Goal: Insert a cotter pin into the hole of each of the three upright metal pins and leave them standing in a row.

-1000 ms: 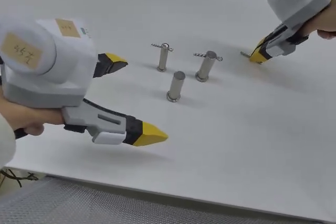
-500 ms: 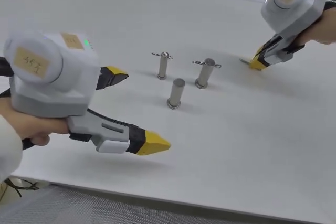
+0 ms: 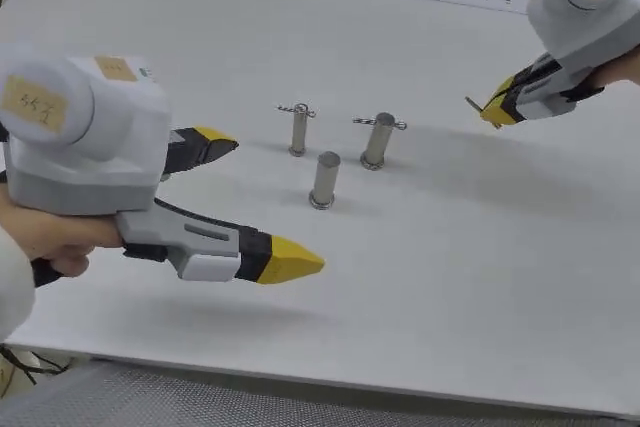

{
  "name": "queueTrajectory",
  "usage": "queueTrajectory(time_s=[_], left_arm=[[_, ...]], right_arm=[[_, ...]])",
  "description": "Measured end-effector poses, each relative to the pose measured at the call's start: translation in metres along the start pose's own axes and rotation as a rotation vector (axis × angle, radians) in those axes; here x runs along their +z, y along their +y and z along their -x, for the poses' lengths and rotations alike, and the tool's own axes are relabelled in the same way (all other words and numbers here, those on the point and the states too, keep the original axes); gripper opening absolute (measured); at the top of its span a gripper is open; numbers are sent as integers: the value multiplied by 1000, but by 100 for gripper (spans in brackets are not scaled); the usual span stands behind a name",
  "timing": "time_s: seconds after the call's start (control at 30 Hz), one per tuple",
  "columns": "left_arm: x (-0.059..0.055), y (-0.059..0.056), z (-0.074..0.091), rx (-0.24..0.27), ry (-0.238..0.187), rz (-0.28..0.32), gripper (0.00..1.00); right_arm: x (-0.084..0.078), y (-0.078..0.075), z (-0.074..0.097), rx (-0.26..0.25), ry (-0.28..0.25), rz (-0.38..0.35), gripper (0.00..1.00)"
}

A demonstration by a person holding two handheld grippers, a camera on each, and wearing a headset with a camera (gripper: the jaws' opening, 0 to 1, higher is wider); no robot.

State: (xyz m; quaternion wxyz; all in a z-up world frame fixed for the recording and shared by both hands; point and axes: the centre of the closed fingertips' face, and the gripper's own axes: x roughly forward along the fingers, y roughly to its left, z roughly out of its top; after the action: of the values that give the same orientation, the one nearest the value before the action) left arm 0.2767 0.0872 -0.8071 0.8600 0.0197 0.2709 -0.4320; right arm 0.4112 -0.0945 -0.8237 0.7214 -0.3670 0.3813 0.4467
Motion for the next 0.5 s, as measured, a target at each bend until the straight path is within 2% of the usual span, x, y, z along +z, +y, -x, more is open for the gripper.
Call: queueTrajectory(time_s=[0.23,0.33,0.4,0.5], left_arm=[[16,-2,-3,-19,-34,7,90],[20,-2,-5,-27,-37,19,87],[23,-3,-7,-33,-39,24,85],[26,-4,-9,-43,-40,40,81]], right_arm=[[9,23,20,-13,-95,-9,2],[18,29,29,-24,-149,-14,2],[26,37,34,-12,-197,-23,2],[33,45,40,-13,-225,-10,2]])
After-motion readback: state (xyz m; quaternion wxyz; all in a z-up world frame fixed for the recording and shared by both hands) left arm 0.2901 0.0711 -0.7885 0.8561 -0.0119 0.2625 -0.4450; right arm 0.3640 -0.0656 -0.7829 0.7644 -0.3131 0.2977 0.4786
